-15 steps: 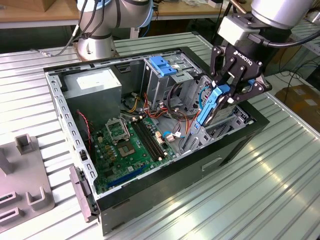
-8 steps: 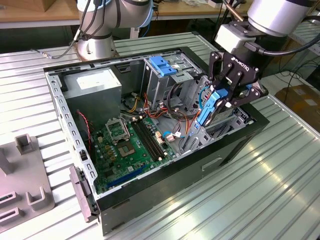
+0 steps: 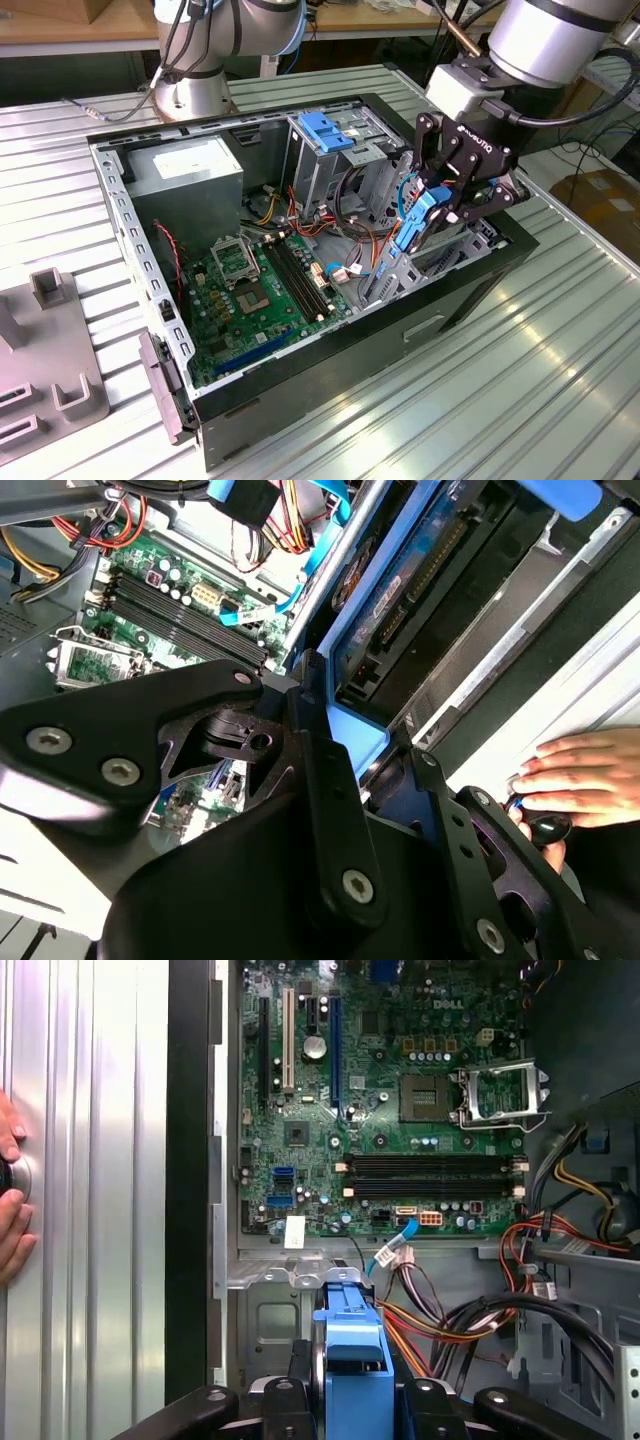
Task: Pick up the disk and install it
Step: 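Insert the disk into the insertion slot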
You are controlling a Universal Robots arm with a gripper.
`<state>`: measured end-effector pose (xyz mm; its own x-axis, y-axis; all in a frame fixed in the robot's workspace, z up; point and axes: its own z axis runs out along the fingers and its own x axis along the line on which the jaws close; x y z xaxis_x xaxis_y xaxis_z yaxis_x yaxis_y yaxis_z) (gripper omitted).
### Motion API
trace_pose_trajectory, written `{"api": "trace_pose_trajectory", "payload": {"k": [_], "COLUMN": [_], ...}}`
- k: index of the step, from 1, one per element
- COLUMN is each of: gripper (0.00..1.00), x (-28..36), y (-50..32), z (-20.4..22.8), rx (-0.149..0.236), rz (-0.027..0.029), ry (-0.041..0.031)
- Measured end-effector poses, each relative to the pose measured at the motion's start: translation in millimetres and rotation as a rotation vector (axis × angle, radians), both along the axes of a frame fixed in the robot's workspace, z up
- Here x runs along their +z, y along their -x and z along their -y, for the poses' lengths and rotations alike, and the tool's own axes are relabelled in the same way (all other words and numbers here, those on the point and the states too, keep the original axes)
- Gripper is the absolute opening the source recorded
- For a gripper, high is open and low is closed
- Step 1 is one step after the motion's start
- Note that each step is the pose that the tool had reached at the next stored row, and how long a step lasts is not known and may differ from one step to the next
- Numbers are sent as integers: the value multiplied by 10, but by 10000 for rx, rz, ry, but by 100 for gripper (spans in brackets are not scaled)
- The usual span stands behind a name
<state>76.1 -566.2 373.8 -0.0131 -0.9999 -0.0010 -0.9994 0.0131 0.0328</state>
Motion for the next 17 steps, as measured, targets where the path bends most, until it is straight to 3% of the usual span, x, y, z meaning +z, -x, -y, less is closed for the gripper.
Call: {"api": "trace_pose_trajectory", "payload": {"k": [12, 17], "gripper": [37, 37], "x": [-215, -247], "y": [-2, -1], "z": [10, 12], "rx": [1, 0], "rz": [3, 0], "ry": [1, 2]}}
